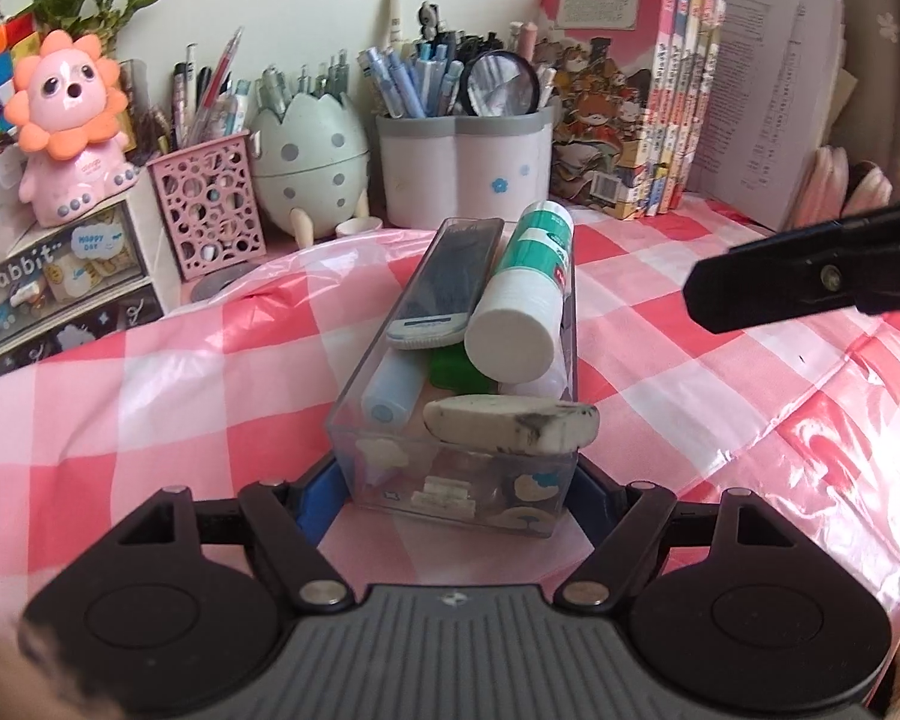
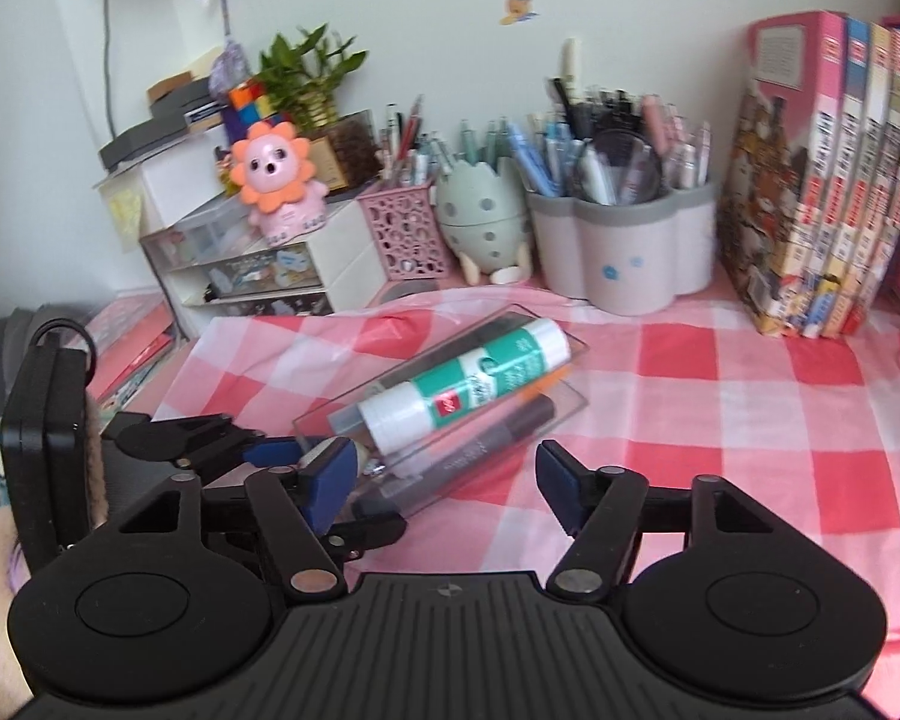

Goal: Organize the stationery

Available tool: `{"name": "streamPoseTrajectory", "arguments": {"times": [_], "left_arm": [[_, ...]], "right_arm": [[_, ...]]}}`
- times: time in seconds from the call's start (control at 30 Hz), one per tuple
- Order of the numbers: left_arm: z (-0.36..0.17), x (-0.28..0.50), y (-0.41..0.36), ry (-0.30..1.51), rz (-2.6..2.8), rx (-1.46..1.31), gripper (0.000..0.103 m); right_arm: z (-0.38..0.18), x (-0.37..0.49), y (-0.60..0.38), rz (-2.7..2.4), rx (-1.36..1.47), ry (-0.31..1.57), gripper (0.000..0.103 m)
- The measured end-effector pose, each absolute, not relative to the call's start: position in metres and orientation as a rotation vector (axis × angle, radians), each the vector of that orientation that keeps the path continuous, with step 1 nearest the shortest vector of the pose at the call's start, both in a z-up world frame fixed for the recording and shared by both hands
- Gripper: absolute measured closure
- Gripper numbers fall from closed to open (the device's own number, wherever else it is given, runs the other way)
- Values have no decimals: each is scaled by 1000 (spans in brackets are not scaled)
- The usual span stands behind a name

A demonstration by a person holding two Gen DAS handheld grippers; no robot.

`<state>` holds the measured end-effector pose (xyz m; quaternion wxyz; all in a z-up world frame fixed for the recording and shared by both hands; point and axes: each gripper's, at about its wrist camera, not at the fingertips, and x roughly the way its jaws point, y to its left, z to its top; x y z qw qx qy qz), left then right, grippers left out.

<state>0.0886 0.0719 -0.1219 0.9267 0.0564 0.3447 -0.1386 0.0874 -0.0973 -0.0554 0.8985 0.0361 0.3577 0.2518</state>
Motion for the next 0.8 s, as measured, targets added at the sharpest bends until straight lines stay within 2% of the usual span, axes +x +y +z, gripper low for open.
{"name": "streamPoseTrajectory", "arguments": {"times": [0.23,0.3,0.37,0.63,0.8], "left_arm": [[-121,82,56,746,-171,74,51],[-119,81,55,774,-146,67,51],[-116,80,56,810,-116,61,48],[-82,50,52,870,30,-6,24],[-64,34,43,886,71,8,22]], "right_arm": [[-61,83,-116,434,139,759,28],[-60,80,-120,402,150,756,22],[-58,76,-124,380,150,751,20],[-37,55,-126,241,78,734,6],[-22,43,-127,159,35,756,5]]}}
